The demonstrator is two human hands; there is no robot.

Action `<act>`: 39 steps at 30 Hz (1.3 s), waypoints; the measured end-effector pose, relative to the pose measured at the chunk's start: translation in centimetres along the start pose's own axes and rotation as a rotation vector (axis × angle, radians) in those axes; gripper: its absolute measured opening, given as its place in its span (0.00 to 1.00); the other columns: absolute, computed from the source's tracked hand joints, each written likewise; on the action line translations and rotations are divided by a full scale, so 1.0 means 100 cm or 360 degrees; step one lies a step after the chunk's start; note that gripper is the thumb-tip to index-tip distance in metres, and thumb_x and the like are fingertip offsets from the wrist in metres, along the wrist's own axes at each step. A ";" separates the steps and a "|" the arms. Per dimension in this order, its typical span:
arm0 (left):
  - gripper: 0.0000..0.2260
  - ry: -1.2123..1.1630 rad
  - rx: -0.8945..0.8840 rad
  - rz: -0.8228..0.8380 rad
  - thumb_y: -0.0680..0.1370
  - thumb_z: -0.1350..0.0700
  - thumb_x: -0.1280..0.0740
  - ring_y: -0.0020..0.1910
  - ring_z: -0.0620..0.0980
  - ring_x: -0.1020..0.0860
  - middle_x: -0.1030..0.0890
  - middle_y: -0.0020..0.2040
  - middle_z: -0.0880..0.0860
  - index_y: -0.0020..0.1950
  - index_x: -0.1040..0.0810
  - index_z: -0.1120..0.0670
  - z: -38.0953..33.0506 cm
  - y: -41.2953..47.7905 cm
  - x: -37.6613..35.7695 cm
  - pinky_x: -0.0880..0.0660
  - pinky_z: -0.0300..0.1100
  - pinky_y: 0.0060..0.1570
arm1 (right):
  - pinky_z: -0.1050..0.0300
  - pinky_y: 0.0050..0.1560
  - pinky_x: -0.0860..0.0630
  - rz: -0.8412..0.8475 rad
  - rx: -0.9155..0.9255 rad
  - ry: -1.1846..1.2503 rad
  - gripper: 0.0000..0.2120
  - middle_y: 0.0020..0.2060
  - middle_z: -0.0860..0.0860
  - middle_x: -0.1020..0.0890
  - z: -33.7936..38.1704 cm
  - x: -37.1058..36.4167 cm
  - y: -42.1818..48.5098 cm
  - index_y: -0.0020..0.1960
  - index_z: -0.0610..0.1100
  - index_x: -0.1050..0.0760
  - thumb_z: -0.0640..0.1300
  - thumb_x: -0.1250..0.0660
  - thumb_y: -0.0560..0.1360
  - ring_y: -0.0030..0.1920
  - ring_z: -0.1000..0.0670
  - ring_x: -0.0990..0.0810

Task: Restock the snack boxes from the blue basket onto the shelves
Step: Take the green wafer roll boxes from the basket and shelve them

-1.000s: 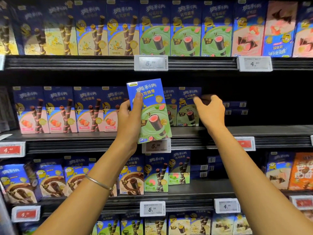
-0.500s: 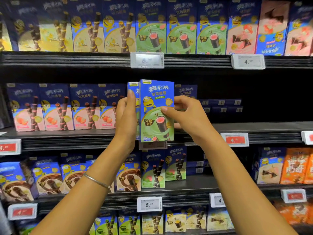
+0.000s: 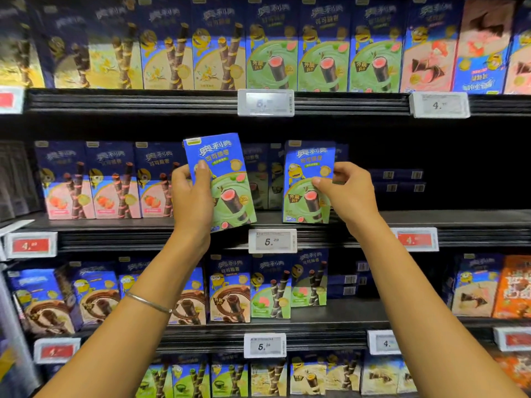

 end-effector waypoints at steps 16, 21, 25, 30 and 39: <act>0.07 -0.0018 0.0021 0.0004 0.89 0.50 0.40 0.49 0.48 0.15 0.16 0.54 0.50 0.60 0.29 0.52 0.004 0.001 0.012 0.17 0.46 0.48 | 0.44 0.51 0.23 0.0016 0.0105 -0.0532 0.20 0.58 0.43 0.22 0.008 -0.078 0.010 0.61 0.41 0.27 0.51 0.27 0.76 0.55 0.42 0.23; 0.06 -0.0026 0.0019 0.0001 0.88 0.50 0.39 0.43 0.42 0.14 0.16 0.51 0.49 0.58 0.28 0.51 0.005 0.001 0.015 0.16 0.39 0.39 | 0.41 0.52 0.21 0.0068 0.0077 -0.0604 0.11 0.57 0.41 0.21 0.012 -0.095 0.012 0.55 0.42 0.28 0.45 0.30 0.77 0.53 0.39 0.21; 0.07 -0.0012 0.0027 0.0006 0.88 0.50 0.39 0.45 0.45 0.14 0.15 0.53 0.50 0.61 0.28 0.53 0.006 0.001 0.016 0.16 0.43 0.43 | 0.41 0.48 0.19 0.0088 0.0111 -0.0651 0.10 0.53 0.41 0.21 0.017 -0.106 0.010 0.49 0.43 0.31 0.44 0.30 0.76 0.50 0.38 0.21; 0.08 -0.0010 0.0046 0.0019 0.88 0.50 0.39 0.40 0.41 0.14 0.15 0.51 0.49 0.61 0.28 0.54 0.006 -0.001 0.015 0.19 0.36 0.35 | 0.43 0.48 0.19 0.0133 0.0045 -0.0524 0.16 0.54 0.40 0.20 0.013 -0.110 0.010 0.55 0.38 0.26 0.49 0.28 0.76 0.50 0.38 0.20; 0.07 -0.0056 0.0063 0.0107 0.88 0.50 0.38 0.43 0.43 0.13 0.14 0.53 0.51 0.60 0.27 0.53 0.009 -0.004 -0.007 0.16 0.41 0.41 | 0.54 0.49 0.16 0.0552 -0.0002 0.0260 0.16 0.52 0.50 0.16 0.020 -0.083 -0.033 0.58 0.48 0.22 0.56 0.28 0.77 0.54 0.50 0.16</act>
Point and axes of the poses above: each hand's wrist, its own y-axis towards the middle knuckle, its own x-axis out of the back of the hand, z = x × y, the point moved 6 cm from there along y, towards the middle knuckle
